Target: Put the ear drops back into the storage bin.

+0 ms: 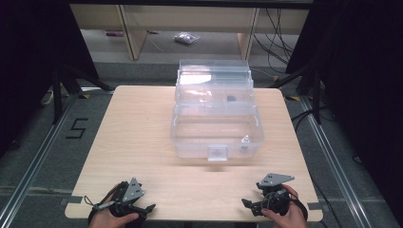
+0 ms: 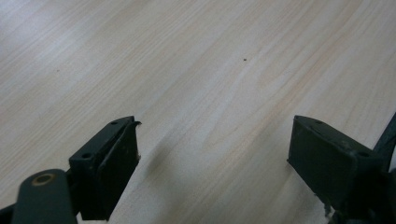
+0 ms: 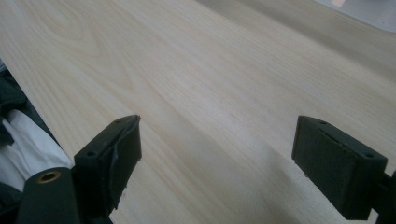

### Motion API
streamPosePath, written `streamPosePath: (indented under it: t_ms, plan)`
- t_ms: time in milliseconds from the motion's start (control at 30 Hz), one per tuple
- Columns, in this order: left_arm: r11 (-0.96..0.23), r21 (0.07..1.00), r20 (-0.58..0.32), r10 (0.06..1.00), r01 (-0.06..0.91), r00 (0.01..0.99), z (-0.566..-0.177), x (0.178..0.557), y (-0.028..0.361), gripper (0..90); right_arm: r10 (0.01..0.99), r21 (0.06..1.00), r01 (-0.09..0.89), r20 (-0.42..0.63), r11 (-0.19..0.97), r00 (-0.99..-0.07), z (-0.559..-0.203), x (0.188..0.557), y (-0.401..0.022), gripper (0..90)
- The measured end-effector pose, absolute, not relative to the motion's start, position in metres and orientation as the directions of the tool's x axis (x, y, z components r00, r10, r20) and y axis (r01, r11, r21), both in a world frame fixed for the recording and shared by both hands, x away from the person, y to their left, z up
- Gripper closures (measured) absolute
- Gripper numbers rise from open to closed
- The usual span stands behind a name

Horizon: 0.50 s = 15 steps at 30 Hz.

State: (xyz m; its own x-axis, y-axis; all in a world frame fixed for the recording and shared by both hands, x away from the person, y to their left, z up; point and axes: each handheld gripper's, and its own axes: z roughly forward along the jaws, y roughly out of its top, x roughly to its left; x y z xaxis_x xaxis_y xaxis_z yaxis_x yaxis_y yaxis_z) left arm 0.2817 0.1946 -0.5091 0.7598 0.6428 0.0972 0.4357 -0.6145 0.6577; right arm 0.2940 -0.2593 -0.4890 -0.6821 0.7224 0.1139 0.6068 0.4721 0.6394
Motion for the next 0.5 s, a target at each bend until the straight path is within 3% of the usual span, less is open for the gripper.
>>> streamPosePath:
  t_ms: [267, 300, 500]
  plan:
    - [-0.641, 0.642, 0.107, 0.619, 0.421, 0.778, -0.5083, 0.2825, 0.1954, 15.4, 0.738, 0.628, 0.628, 0.123, 0.460, -0.663, -0.4889, 0.2847, -0.2588, 16.7]
    - [-0.641, 0.643, 0.113, 0.621, 0.420, 0.776, -0.5083, 0.2821, 0.1954, 15.4, 0.723, 0.650, 0.589, 0.087, 0.480, -0.685, -0.4898, 0.2868, -0.2605, 16.7]
    - [-0.646, 0.638, 0.110, 0.616, 0.420, 0.780, -0.5085, 0.2828, 0.1950, 15.4, 0.718, 0.666, 0.566, 0.066, 0.485, -0.693, -0.4892, 0.2868, -0.2616, 16.6]
